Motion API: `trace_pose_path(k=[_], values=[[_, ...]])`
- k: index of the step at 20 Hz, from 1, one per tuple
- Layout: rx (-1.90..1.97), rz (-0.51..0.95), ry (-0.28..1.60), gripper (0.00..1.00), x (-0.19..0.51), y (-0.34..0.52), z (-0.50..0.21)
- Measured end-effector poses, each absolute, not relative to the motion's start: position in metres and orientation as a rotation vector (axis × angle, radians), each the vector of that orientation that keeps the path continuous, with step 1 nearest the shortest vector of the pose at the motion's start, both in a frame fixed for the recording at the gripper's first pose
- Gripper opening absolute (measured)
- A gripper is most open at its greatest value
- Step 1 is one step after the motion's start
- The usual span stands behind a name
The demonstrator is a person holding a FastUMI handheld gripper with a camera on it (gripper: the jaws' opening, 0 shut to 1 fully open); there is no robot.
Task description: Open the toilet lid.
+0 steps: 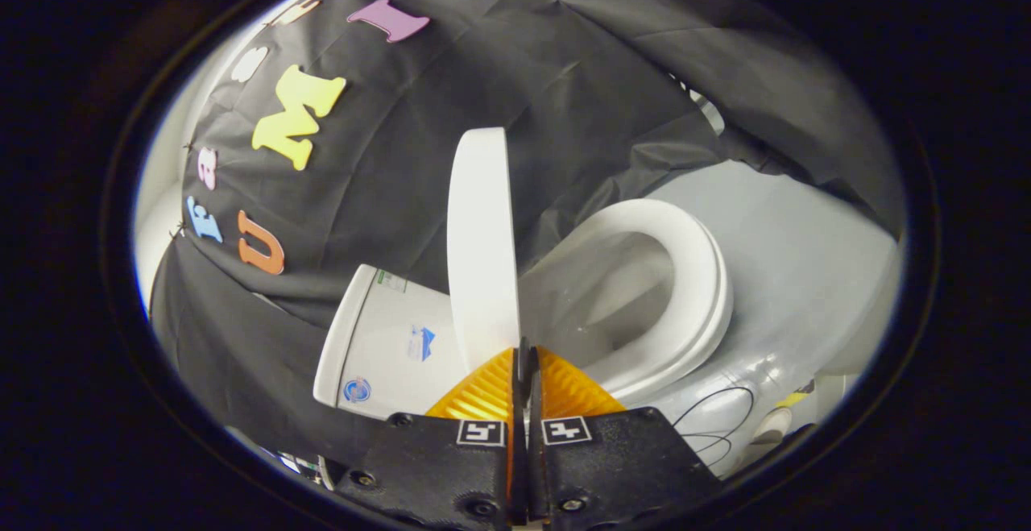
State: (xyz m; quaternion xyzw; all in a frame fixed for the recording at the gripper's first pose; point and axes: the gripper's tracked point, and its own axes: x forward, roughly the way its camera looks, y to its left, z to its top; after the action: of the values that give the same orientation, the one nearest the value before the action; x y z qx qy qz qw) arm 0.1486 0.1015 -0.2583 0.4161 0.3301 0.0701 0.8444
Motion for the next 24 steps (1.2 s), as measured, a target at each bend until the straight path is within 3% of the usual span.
trace_pose_path(k=[24], values=[[0.630,0.252,0.649,0.09,0.153,0.189,-0.185]])
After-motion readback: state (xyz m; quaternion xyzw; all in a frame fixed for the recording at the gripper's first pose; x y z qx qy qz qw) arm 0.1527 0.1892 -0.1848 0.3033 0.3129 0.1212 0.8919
